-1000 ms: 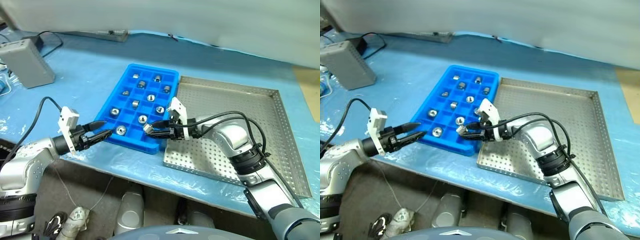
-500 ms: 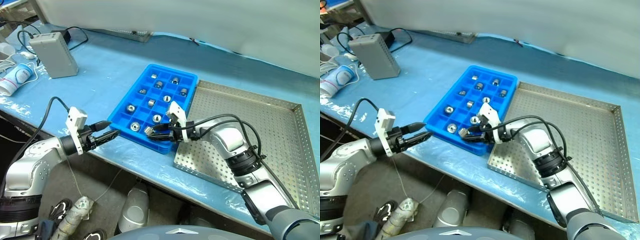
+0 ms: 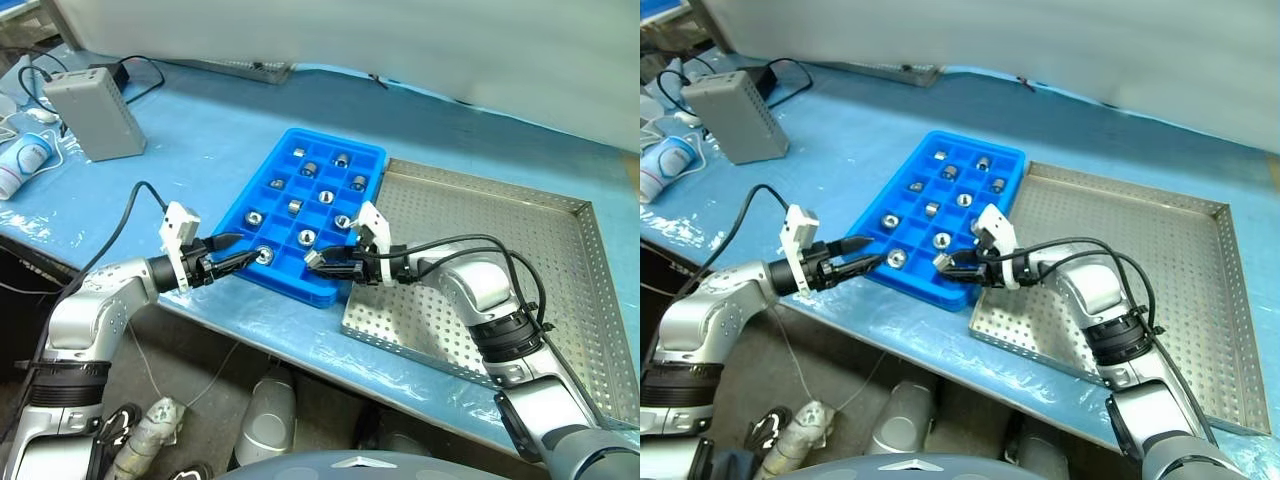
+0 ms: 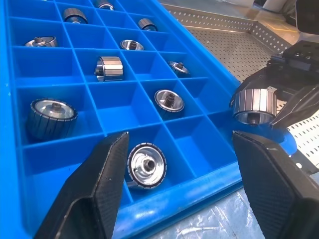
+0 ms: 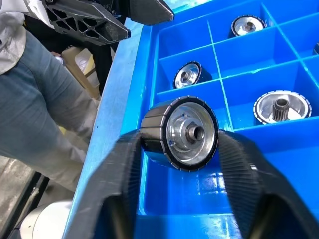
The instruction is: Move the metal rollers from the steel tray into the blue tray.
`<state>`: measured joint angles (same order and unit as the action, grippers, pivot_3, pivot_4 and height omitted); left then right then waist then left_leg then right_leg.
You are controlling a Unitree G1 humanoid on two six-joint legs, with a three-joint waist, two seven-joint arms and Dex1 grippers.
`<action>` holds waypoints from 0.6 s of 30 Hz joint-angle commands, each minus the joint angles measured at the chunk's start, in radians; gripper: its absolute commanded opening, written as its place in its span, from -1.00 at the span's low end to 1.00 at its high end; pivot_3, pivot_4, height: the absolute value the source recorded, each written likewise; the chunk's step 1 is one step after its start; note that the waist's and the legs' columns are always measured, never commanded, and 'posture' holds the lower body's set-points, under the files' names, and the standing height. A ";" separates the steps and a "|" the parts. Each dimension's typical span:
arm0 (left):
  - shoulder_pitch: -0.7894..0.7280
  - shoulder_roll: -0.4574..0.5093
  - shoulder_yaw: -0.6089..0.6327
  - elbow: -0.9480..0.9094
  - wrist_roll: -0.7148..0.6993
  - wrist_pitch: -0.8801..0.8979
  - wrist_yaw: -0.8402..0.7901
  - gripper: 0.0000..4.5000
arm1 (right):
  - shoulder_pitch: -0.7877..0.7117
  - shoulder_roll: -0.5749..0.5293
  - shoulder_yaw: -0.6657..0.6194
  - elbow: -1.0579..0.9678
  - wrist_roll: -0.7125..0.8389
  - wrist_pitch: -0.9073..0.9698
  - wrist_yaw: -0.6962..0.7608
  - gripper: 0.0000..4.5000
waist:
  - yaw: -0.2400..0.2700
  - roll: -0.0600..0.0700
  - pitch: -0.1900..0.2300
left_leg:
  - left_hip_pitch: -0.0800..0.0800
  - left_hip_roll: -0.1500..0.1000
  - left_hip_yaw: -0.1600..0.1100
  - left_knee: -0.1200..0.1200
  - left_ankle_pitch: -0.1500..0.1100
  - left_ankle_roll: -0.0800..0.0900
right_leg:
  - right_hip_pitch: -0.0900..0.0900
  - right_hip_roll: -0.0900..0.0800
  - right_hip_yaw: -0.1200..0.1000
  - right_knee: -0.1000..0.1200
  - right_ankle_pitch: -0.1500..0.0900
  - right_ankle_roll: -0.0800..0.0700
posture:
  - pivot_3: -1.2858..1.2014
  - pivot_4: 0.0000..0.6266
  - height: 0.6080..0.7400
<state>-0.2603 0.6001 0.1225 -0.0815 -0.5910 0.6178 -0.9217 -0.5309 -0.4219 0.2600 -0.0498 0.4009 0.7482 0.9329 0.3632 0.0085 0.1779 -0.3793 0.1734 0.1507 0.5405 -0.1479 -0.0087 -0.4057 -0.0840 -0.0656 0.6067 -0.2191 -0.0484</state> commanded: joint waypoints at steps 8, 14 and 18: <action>-0.045 0.000 0.000 0.026 0.003 -0.025 -0.022 0.56 | -0.012 0.006 -0.056 -0.049 0.040 0.044 -0.032 0.85 | -0.002 0.000 0.000 | 0.000 0.000 0.000 0.000 0.000 0.000 | 0.000 0.000 0.000 0.000 0.000 0.000 | 0.34 -0.52 1.00; -0.126 -0.048 -0.048 0.151 0.053 -0.111 -0.064 0.56 | -0.012 -0.018 -0.228 -0.108 0.086 0.062 -0.123 0.85 | -0.007 0.000 0.000 | 0.000 0.000 0.000 0.001 0.000 -0.001 | 0.000 0.000 0.000 0.000 0.000 0.000 | 0.28 -0.52 1.00; -0.240 -0.129 -0.089 0.304 0.115 -0.211 -0.063 0.56 | 0.041 -0.025 -0.379 -0.146 0.093 0.062 -0.246 0.85 | -0.016 -0.001 0.000 | 0.000 0.000 0.000 0.001 0.001 -0.002 | 0.000 0.000 0.000 0.000 0.000 0.000 | 0.24 -0.52 1.00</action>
<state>-0.4513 0.4877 0.0407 0.1862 -0.5000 0.4639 -0.9812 -0.5092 -0.4409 -0.0516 -0.1541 0.4773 0.8164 0.7372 0.3473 0.0078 0.1775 -0.3799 0.1730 0.1508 0.5412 -0.1462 -0.0115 -0.4053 -0.0839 -0.0654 0.6066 -0.2189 -0.0481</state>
